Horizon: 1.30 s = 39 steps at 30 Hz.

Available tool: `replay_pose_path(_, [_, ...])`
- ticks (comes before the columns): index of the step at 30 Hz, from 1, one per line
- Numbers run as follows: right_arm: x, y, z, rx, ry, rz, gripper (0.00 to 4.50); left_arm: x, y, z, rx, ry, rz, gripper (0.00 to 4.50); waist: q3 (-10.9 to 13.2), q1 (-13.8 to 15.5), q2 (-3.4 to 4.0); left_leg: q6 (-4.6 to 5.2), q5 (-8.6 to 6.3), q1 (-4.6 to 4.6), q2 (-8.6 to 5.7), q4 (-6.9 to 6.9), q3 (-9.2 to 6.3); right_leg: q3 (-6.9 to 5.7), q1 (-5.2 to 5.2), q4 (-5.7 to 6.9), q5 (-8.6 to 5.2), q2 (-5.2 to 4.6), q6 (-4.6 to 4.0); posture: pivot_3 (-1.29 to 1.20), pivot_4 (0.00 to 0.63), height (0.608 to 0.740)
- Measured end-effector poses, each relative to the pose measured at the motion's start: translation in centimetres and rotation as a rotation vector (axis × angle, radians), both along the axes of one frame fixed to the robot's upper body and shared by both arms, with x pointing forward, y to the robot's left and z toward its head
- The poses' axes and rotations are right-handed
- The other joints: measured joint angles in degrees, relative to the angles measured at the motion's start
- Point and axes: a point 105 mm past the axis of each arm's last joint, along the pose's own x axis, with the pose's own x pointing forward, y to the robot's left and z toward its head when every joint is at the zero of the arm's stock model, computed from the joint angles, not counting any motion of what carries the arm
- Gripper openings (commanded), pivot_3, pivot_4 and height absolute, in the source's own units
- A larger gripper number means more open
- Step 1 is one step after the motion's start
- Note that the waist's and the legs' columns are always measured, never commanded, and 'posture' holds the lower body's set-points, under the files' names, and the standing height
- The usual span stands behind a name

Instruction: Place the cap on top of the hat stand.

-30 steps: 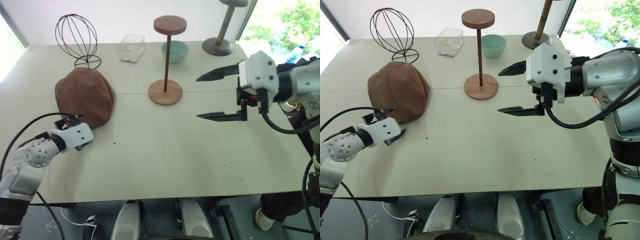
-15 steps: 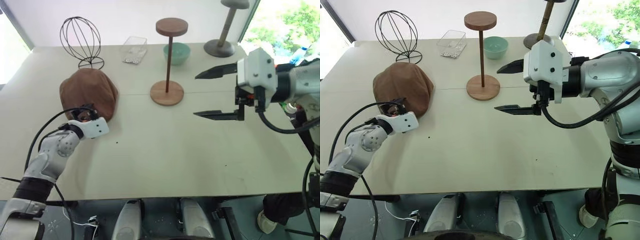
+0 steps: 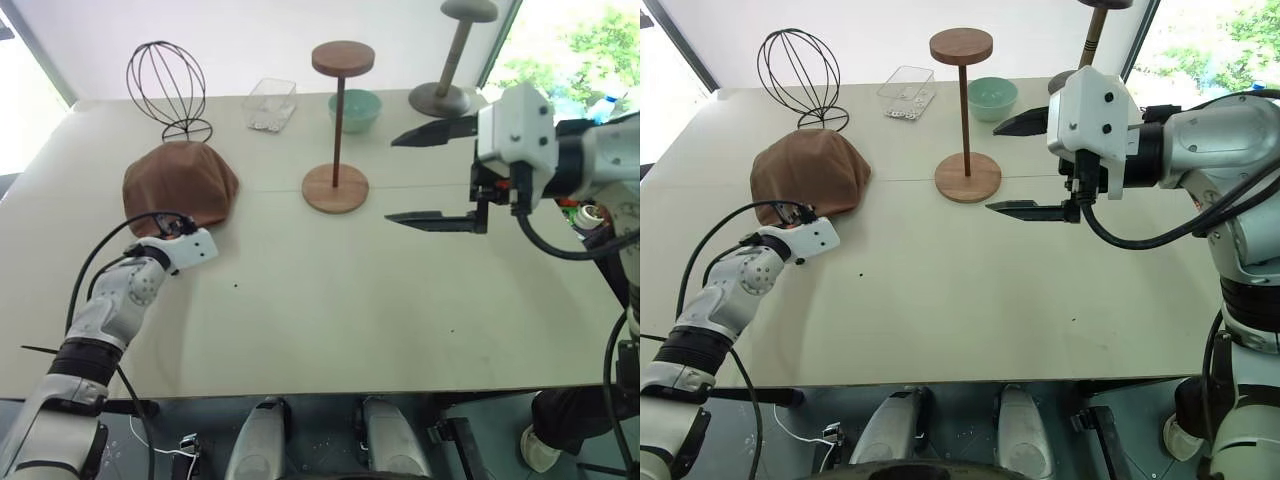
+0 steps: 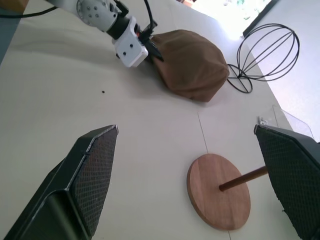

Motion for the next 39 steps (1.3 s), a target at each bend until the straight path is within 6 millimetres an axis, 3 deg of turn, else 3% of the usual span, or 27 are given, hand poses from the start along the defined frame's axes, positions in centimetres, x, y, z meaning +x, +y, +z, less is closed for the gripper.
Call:
replay_pose_path(5, [0.5,-0.3,0.2,0.017,0.008,-0.035,4.50,-0.1,0.5,0.5,0.011,-0.021,0.012,0.05,0.0,-0.6,-0.03,0.00,0.00,-0.09,0.00,-0.01,0.00,0.00,-0.10,0.00,0.04,0.00,0.09,0.00,0.150,0.740])
replay_pose_path(10, [2.1,-1.4,1.1,0.028,-0.050,-0.126,4.50,0.1,1.3,3.4,0.044,-0.100,0.015,0.05,0.1,-0.8,-0.20,0.00,0.00,-0.17,0.00,-0.02,0.00,0.00,-0.23,-0.01,0.03,0.00,0.06,0.00,0.150,0.740])
replay_pose_path(12, [2.6,-2.2,1.3,0.027,-0.053,-0.161,4.50,0.5,1.4,6.1,0.050,-0.159,0.005,0.05,0.3,-0.6,-0.43,0.00,0.00,-0.25,0.00,-0.02,-0.02,-0.01,-0.29,0.00,0.04,0.01,0.07,0.00,0.150,0.740])
replay_pose_path(16, [3.3,-4.1,2.4,0.038,-0.086,-0.233,4.50,1.0,0.8,15.4,0.081,-0.364,-0.049,0.05,0.4,-0.4,-0.70,-0.01,0.00,-0.45,-0.06,-0.01,0.00,0.00,-0.34,-0.18,0.08,-0.06,0.15,0.00,0.150,0.740])
replay_pose_path(18, [3.6,-4.8,2.8,0.043,-0.101,-0.257,4.50,0.7,0.0,19.0,0.083,-0.453,-0.089,0.05,0.4,-0.6,-0.70,0.00,0.00,-0.47,-0.12,-0.02,0.10,0.01,-0.34,-0.23,0.10,-0.15,0.32,0.00,0.150,0.740])
replay_pose_path(21, [4.0,-5.8,3.6,0.043,-0.131,-0.289,4.50,0.5,-2.2,22.4,0.087,-0.530,-0.182,0.05,0.4,-0.7,-0.73,0.00,0.00,-0.52,-0.13,-0.02,0.11,0.01,-0.40,-0.21,0.12,-0.14,0.41,0.00,0.150,0.740])
replay_pose_path(25, [4.3,-7.5,5.7,0.063,-0.193,-0.349,4.50,-0.2,-7.4,26.3,0.075,-0.636,-0.369,0.05,0.4,-0.6,-0.73,0.00,0.00,-0.54,-0.13,0.03,0.11,0.03,-0.40,-0.20,0.12,-0.14,0.42,0.00,0.150,0.740])
replay_pose_path(27, [4.1,-7.6,6.6,0.074,-0.223,-0.350,4.50,-0.8,-10.9,27.1,0.052,-0.674,-0.495,0.05,0.4,-0.6,-0.74,0.00,0.00,-0.56,-0.13,0.04,0.11,0.04,-0.39,-0.21,0.15,-0.14,0.46,0.00,0.150,0.740])
replay_pose_path(31, [4.0,-7.7,6.9,0.080,-0.229,-0.354,4.50,-1.1,-16.3,26.2,0.036,-0.660,-0.680,0.05,0.4,-0.9,-0.71,0.01,0.01,-0.53,-0.13,0.05,0.12,0.07,-0.40,-0.16,0.16,-0.12,0.49,0.00,0.150,0.740])
replay_pose_path(35, [3.8,-7.9,7.1,0.074,-0.232,-0.363,4.50,-0.9,-18.9,25.2,0.032,-0.628,-0.768,0.05,0.5,-1.1,-0.67,0.01,0.01,-0.50,-0.12,0.03,0.12,0.08,-0.42,-0.14,0.16,-0.09,0.49,0.00,0.150,0.740])
replay_pose_path(39, [3.4,-8.2,7.7,0.087,-0.249,-0.376,4.50,0.1,-19.5,23.4,0.063,-0.570,-0.777,0.05,0.5,-1.0,-0.67,0.02,0.01,-0.51,-0.12,0.04,0.12,0.08,-0.42,-0.13,0.16,-0.09,0.49,0.00,0.150,0.740])
